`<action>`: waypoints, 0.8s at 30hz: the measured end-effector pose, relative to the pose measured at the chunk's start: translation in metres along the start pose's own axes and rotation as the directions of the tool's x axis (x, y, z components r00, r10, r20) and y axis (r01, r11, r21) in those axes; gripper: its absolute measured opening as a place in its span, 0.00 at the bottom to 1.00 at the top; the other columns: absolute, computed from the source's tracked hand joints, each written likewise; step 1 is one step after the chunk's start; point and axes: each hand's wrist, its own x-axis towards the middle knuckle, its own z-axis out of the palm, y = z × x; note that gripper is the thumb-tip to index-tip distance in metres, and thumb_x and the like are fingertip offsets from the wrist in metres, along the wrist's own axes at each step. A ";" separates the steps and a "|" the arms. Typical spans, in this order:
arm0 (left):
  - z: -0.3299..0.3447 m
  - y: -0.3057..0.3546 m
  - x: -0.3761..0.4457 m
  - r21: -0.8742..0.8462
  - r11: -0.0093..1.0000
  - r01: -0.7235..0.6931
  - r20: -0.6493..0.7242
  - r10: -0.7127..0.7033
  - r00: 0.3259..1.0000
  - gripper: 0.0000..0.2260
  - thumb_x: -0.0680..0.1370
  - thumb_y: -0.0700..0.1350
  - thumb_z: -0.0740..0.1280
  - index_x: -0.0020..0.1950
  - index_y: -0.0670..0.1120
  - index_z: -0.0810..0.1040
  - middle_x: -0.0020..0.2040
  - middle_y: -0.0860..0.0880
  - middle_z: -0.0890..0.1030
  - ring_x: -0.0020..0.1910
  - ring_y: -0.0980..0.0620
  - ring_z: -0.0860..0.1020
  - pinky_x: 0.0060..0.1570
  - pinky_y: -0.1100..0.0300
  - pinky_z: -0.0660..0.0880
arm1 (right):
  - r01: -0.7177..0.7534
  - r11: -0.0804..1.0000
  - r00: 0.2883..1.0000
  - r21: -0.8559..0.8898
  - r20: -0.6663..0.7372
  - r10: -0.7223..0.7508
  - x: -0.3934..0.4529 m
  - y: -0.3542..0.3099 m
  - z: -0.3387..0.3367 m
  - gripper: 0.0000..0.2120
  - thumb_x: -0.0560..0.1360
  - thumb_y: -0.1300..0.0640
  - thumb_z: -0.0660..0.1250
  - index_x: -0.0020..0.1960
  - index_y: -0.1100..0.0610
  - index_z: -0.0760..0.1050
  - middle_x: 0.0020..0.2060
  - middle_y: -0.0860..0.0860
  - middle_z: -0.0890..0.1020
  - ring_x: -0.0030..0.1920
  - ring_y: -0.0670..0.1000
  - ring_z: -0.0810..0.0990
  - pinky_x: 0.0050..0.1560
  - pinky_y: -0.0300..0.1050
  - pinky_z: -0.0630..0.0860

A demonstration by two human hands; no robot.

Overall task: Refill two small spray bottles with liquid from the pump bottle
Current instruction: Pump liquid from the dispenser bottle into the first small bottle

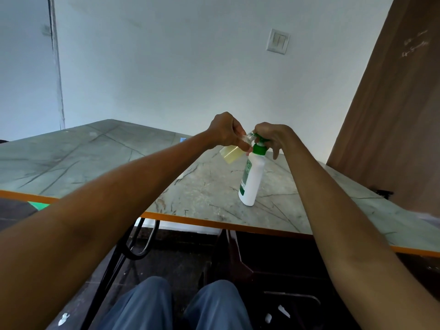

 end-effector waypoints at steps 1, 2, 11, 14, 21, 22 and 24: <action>0.001 -0.002 0.001 0.007 1.000 0.001 0.009 -0.001 1.000 0.20 0.61 0.48 0.80 0.49 0.41 0.83 0.43 0.51 0.79 0.44 0.55 0.75 0.39 0.69 0.71 | 0.002 1.000 1.000 0.002 -0.006 -0.002 0.000 0.000 0.002 0.14 0.79 0.62 0.46 0.59 0.64 0.65 0.66 0.64 0.69 0.65 0.62 0.70 0.57 0.60 0.68; 0.001 -0.003 0.001 0.008 1.000 0.001 0.015 -0.001 1.000 0.20 0.61 0.48 0.80 0.49 0.41 0.83 0.43 0.51 0.79 0.43 0.55 0.75 0.39 0.69 0.71 | 0.003 1.000 1.000 0.005 -0.012 -0.003 -0.001 0.000 0.004 0.16 0.80 0.62 0.45 0.62 0.66 0.64 0.67 0.64 0.68 0.65 0.62 0.71 0.54 0.57 0.69; -0.003 0.007 0.001 0.021 1.000 -0.014 0.005 0.014 1.000 0.20 0.61 0.48 0.80 0.49 0.41 0.83 0.46 0.48 0.82 0.44 0.55 0.75 0.39 0.70 0.70 | -0.037 0.999 0.999 0.006 -0.001 0.037 0.003 0.001 -0.004 0.22 0.78 0.58 0.48 0.68 0.63 0.65 0.67 0.62 0.69 0.67 0.61 0.68 0.65 0.66 0.60; -0.002 0.004 0.001 0.025 1.000 -0.009 0.002 0.009 1.000 0.21 0.61 0.48 0.80 0.50 0.41 0.83 0.44 0.50 0.80 0.44 0.55 0.75 0.39 0.70 0.70 | -0.035 0.999 0.999 0.001 -0.005 0.035 0.002 -0.001 -0.001 0.23 0.77 0.58 0.48 0.70 0.61 0.65 0.66 0.62 0.71 0.63 0.59 0.70 0.63 0.65 0.62; 0.000 -0.001 0.001 0.045 0.999 -0.006 0.031 0.005 1.000 0.20 0.60 0.48 0.80 0.48 0.41 0.84 0.42 0.51 0.79 0.43 0.55 0.75 0.39 0.69 0.70 | -0.036 0.999 0.999 0.004 -0.014 0.036 0.004 0.002 0.006 0.19 0.79 0.59 0.48 0.67 0.63 0.65 0.66 0.62 0.68 0.65 0.62 0.68 0.63 0.66 0.63; 0.000 -0.001 0.002 0.041 0.999 -0.005 0.027 0.004 1.000 0.20 0.60 0.48 0.80 0.48 0.41 0.83 0.42 0.51 0.80 0.43 0.55 0.75 0.39 0.69 0.70 | -0.028 1.000 1.000 0.007 -0.014 0.028 0.003 0.001 0.005 0.19 0.79 0.59 0.48 0.66 0.63 0.65 0.66 0.62 0.69 0.65 0.61 0.69 0.63 0.64 0.63; 0.000 0.001 0.002 0.018 1.000 0.009 0.016 -0.009 1.000 0.20 0.60 0.48 0.80 0.48 0.41 0.83 0.43 0.51 0.80 0.43 0.55 0.75 0.39 0.69 0.71 | -0.014 1.000 1.000 0.020 -0.006 0.014 0.002 0.001 0.001 0.17 0.79 0.60 0.48 0.63 0.63 0.66 0.66 0.62 0.69 0.65 0.61 0.70 0.61 0.62 0.64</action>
